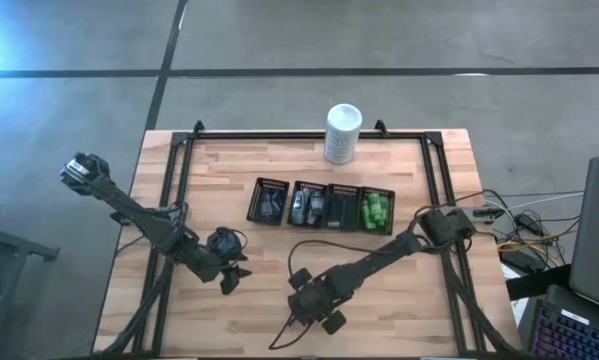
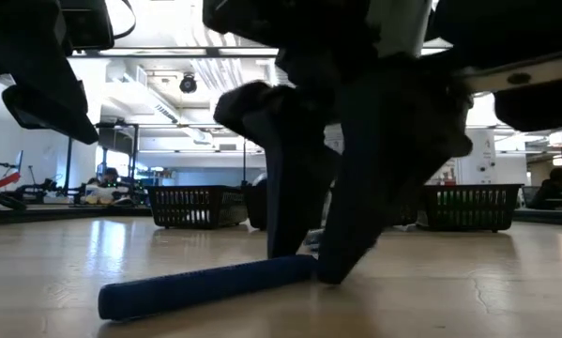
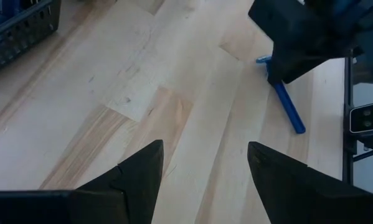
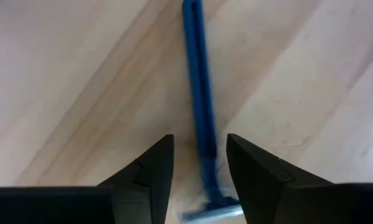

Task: Pick & Place Travel size toiletries
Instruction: Put the blue razor into the middle right black bin

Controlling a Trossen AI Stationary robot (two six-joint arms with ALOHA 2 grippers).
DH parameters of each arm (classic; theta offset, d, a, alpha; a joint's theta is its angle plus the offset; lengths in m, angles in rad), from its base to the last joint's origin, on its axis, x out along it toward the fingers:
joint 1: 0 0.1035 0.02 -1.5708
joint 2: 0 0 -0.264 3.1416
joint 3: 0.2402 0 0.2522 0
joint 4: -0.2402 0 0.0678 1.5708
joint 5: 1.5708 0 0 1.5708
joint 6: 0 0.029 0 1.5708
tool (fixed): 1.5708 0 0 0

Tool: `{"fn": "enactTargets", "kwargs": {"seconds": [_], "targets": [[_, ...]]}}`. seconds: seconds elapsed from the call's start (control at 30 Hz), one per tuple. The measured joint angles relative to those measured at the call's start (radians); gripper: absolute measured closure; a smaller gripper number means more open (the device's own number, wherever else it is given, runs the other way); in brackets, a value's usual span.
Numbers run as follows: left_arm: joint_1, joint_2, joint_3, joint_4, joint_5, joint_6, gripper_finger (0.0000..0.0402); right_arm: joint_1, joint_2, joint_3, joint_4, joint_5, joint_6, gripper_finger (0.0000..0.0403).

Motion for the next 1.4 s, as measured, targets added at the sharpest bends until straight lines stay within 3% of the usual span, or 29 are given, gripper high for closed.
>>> {"fn": "enactTargets", "kwargs": {"seconds": [0.3,0.5,0.77,0.9,0.97,1.07,1.23,1.4], "targets": [[0.000,0.000,0.000,-0.006,-0.001,0.000,0.0163,-0.005,0.018,-0.002,-0.004,-0.036,-0.028,0.0317],[0.000,0.000,0.000,-0.007,-0.035,0.000,0.0163,-0.019,0.013,-0.004,-0.061,-0.080,0.105,0.0379],[0.000,0.000,0.000,-0.005,-0.051,0.000,0.0163,-0.017,-0.012,-0.010,-0.152,-0.064,0.201,0.0374],[0.000,0.000,0.000,-0.004,-0.051,0.000,0.0163,-0.015,-0.060,-0.049,-0.245,0.037,0.333,0.0377],[0.000,0.000,0.000,-0.004,-0.051,0.000,0.0163,-0.010,-0.089,-0.072,-0.283,0.137,0.451,0.0377],[0.000,0.000,0.000,-0.003,-0.051,0.000,0.0163,-0.013,-0.150,-0.119,-0.303,0.284,0.755,0.0373],[0.000,0.000,0.000,0.001,-0.064,0.000,0.0163,-0.037,-0.286,-0.227,-0.291,0.452,1.315,0.0371],[0.002,0.000,0.000,0.007,-0.077,0.005,0.0163,-0.077,-0.478,-0.363,-0.290,0.595,1.725,0.0371]]}}
